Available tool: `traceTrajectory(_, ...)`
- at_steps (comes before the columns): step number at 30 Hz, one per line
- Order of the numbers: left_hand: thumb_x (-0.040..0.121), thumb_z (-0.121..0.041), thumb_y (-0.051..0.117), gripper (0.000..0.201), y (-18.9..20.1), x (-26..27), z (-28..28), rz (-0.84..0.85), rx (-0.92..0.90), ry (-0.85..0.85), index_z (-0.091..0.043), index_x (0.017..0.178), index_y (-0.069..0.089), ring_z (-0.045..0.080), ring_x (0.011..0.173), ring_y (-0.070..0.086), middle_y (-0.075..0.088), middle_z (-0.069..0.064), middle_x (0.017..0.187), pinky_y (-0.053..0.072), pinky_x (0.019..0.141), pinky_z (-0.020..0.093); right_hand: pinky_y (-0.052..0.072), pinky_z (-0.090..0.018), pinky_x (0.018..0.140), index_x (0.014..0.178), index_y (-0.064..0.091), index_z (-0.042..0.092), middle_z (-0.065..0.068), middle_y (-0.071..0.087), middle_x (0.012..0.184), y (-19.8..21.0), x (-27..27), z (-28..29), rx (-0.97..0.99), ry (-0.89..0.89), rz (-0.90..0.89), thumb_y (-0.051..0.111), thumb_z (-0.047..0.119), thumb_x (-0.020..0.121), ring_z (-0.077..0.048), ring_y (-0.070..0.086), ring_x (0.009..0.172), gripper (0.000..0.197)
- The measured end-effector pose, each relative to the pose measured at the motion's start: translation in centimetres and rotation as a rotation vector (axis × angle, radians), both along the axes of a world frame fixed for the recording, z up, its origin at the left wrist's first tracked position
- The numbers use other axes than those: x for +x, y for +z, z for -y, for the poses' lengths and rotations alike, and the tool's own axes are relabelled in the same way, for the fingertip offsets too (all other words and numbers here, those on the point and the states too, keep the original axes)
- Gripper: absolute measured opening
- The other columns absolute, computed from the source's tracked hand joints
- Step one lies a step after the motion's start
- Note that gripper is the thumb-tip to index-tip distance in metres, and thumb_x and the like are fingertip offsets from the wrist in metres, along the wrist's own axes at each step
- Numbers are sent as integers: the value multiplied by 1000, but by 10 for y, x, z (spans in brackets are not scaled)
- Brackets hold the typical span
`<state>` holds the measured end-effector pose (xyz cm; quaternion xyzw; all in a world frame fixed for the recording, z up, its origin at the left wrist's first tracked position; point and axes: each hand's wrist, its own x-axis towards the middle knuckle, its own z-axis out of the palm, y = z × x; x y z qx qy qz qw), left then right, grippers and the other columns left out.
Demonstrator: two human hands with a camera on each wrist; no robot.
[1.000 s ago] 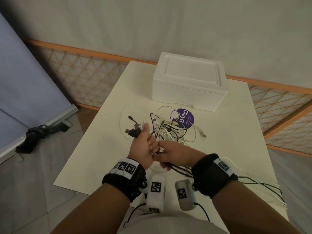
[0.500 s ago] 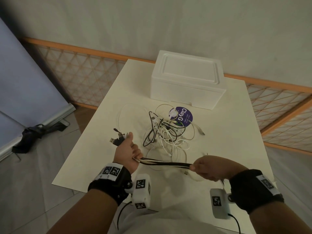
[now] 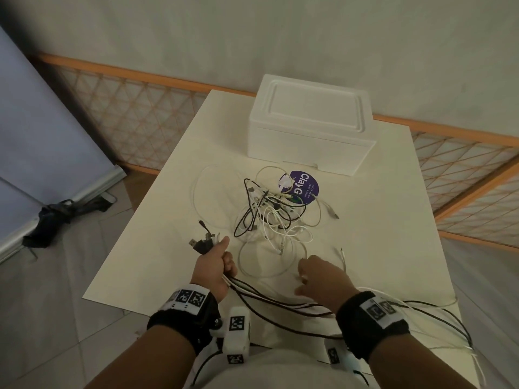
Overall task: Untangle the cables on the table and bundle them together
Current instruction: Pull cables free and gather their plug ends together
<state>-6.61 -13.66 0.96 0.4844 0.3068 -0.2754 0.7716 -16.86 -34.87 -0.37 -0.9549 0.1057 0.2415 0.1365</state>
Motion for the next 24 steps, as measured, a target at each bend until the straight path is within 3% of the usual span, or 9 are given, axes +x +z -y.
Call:
traceTrajectory(3, 95, -22, 57, 31, 8, 1, 6, 94, -24, -75, -18, 68, 43, 7, 34, 27, 38, -4, 46, 27, 36, 18, 47, -35, 83, 105, 54, 17, -4, 54, 110, -1, 2, 0, -79, 33, 70, 49, 37, 91, -24, 56, 101, 24)
traceTrajectory(5, 94, -23, 58, 34, 15, 2, 10, 121, -41, -147, -17, 64, 43, 7, 35, 26, 41, -2, 51, 26, 36, 17, 48, -34, 80, 102, 57, 18, -2, 60, 102, 10, 2, 6, 29, -70, 161, 46, 33, 94, -21, 59, 94, 20)
traceTrajectory(7, 94, -25, 57, 36, 19, 1, 14, 140, -55, -244, -15, 62, 45, 6, 35, 27, 48, 2, 61, 27, 37, 18, 47, -30, 74, 97, 60, 21, 8, 64, 85, 29, 2, 13, 209, -173, 300, 54, 31, 92, -14, 61, 81, 12)
traceTrajectory(10, 94, -23, 55, 24, 27, -2, 24, 205, -85, -417, -7, 76, 58, 6, 37, 30, 65, 8, 82, 30, 39, 19, 48, -23, 65, 89, 66, 22, 19, 59, 65, 60, 5, 12, 426, -245, 473, 65, 25, 88, -3, 57, 65, 4)
traceTrajectory(14, 95, -21, 53, 21, 38, -6, 41, 227, -131, -610, -6, 95, 67, 5, 39, 30, 72, 14, 97, 31, 41, 19, 40, -9, 61, 91, 72, 22, 22, 59, 62, 78, 13, 3, 500, -148, 550, 70, 20, 85, 0, 57, 67, 6)
traceTrajectory(17, 96, -22, 53, 22, 39, -5, 49, 209, -106, -615, -6, 104, 66, 5, 39, 30, 70, 10, 81, 31, 42, 19, 38, -8, 61, 92, 72, 22, 21, 59, 62, 82, 16, 0, 508, -122, 540, 68, 19, 86, 1, 57, 68, 8)
traceTrajectory(22, 97, -25, 52, 24, 38, -4, 54, 194, -63, -599, -9, 100, 69, 9, 38, 28, 42, 1, 47, 31, 45, 22, 48, -16, 62, 87, 67, 32, -1, 68, 75, 87, 16, 2, 735, -220, 481, 64, 16, 89, -10, 65, 69, 16)
traceTrajectory(24, 97, -27, 52, 26, 37, -5, 56, 193, -40, -601, -8, 93, 69, 10, 37, 27, 32, -1, 42, 36, 49, 24, 45, -13, 65, 90, 69, 29, 8, 68, 78, 85, 17, 7, 653, -193, 473, 64, 16, 89, -5, 63, 72, 14)
